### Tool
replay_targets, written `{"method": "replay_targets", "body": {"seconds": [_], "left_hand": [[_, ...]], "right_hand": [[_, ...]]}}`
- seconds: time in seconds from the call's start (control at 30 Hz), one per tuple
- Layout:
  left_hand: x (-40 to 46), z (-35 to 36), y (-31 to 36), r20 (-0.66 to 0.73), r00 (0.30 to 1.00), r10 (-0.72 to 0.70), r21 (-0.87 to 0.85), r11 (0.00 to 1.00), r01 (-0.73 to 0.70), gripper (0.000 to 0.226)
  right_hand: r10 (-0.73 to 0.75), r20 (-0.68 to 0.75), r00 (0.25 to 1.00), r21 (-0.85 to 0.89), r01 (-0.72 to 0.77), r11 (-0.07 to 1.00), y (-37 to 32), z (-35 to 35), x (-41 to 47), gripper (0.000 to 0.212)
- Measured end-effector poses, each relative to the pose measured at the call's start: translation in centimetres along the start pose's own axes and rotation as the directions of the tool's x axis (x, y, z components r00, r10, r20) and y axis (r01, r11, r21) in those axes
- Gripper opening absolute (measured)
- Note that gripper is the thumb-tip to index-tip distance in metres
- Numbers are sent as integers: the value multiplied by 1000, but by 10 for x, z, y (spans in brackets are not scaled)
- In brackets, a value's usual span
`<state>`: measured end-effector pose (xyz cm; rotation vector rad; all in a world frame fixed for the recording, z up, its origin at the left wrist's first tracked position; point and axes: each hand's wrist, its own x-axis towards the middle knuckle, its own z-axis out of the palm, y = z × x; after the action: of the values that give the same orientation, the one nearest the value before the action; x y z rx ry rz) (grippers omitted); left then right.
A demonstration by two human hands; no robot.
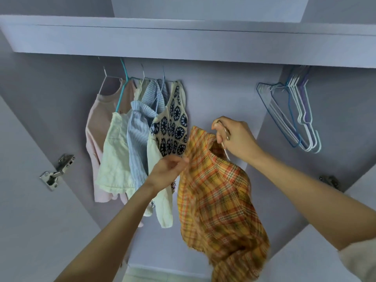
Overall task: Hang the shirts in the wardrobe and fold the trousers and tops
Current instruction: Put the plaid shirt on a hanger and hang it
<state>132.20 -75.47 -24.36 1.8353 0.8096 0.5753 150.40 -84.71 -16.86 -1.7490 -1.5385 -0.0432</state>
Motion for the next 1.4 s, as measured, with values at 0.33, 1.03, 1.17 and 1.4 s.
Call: {"method": "replay_targets", "body": {"seconds": [0.33, 1.03, 1.17, 1.4], "left_hand": [[-35, 25, 39, 344, 938, 44, 190, 975, -116, 52], [-22, -25, 13, -238, 922, 305, 709, 703, -50, 23], [-18, -48, 9, -338, 863, 376, 695, 718, -40, 19], [-11, -75, 2, -309, 834, 457, 711, 694, -116, 19]], "right_hand": [[-87, -63, 994, -482, 46, 875, -23, 18, 25, 11], [174, -31, 984, 466, -140, 873, -7, -2, 31, 16], [54, 144, 988, 162, -77, 984, 33, -12, 6, 29], [82, 188, 979, -360, -9, 933, 87, 1, -34, 19]]}}
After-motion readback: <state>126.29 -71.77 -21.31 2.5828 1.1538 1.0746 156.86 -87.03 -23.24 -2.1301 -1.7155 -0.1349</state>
